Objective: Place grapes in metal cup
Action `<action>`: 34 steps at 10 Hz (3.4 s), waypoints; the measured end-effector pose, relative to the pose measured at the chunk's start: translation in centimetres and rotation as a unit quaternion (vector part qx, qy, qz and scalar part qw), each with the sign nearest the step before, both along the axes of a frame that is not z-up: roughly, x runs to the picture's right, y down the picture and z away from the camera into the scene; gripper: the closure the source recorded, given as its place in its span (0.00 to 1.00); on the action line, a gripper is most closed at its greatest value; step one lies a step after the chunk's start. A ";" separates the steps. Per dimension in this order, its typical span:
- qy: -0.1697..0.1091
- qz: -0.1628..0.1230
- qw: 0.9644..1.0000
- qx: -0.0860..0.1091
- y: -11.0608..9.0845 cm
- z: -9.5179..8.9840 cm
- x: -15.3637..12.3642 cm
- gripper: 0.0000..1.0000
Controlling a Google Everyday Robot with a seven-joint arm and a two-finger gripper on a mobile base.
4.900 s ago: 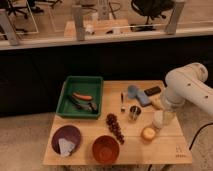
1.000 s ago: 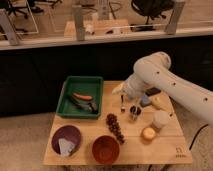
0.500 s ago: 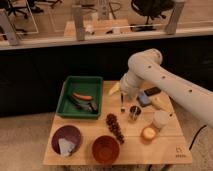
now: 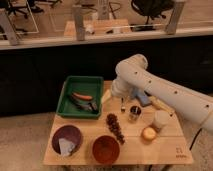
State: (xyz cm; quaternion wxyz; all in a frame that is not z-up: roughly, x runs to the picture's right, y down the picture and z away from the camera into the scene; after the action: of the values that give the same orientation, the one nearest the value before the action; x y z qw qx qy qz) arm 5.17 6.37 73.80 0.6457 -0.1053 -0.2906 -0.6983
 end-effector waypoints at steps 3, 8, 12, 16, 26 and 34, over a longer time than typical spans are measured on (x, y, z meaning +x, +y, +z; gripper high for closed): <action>0.003 -0.006 1.000 -0.002 0.0 0.1 0.1 0.20; -0.010 -0.119 0.992 -0.049 2.7 4.1 -2.8 0.20; -0.003 -0.157 0.984 -0.087 7.0 8.6 -3.0 0.20; 0.002 -0.159 0.982 -0.105 8.6 10.1 -1.7 0.20; 0.001 -0.150 0.981 -0.124 11.2 11.8 -0.9 0.50; -0.025 -0.122 0.985 -0.117 9.1 10.1 -0.9 0.53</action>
State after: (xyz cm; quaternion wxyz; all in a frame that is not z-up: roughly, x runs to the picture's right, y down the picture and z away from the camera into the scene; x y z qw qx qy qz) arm 4.27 15.47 83.90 0.5316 -0.1973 -0.3708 -0.7355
